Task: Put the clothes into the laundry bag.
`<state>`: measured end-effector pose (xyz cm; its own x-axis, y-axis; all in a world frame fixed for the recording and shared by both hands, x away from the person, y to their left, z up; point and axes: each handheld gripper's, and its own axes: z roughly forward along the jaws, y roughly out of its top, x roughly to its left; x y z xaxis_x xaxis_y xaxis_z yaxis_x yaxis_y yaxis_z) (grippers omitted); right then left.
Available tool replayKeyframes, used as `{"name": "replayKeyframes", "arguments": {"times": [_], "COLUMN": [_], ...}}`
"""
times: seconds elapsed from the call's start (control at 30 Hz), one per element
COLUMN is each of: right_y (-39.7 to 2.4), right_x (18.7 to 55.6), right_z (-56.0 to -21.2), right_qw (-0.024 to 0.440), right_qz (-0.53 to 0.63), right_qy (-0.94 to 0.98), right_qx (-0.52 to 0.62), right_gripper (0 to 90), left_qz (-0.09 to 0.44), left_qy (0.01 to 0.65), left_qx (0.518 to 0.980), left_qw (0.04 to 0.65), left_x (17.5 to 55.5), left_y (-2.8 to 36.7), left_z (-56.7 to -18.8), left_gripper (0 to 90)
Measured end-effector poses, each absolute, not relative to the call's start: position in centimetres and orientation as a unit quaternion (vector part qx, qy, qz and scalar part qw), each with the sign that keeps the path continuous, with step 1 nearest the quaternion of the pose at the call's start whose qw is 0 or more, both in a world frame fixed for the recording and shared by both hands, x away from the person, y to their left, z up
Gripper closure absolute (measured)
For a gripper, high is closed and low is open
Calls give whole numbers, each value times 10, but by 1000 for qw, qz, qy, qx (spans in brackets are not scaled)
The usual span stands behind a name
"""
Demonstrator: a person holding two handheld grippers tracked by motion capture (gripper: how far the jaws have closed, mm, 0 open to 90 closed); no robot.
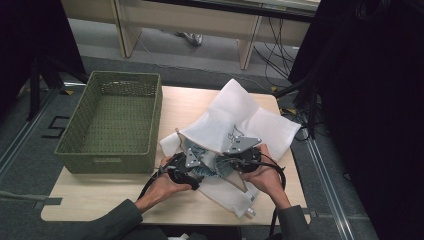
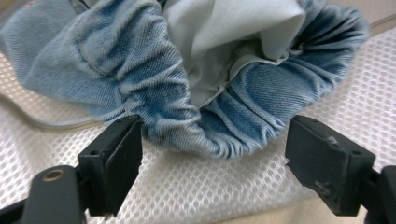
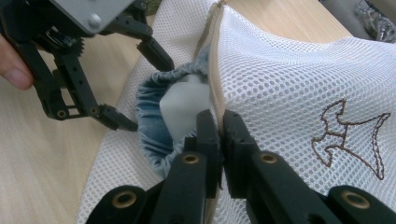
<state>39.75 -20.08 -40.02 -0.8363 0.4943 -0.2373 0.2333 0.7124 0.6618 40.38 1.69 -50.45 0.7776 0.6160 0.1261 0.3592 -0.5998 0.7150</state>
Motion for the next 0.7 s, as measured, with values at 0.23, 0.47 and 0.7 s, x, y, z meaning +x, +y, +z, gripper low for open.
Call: {"name": "replayKeyframes", "arguments": {"times": [0.23,0.47,0.7], "right_y": [-197,-189,-191], "right_x": [397,400,402], "right_z": [-404,-404,-407], "right_qw": [193,191,180], "right_qz": [326,325,332], "right_qy": [903,905,902], "right_qx": [203,197,208], "right_gripper": [872,874,874], "left_qz": [233,259,251], "left_qy": [255,281,315], "left_qx": [866,841,805], "left_qw": [361,384,436], "left_x": [409,419,443], "left_y": [4,-7,-21], "left_z": [-502,-487,-489], "left_gripper": [611,775,765]}}
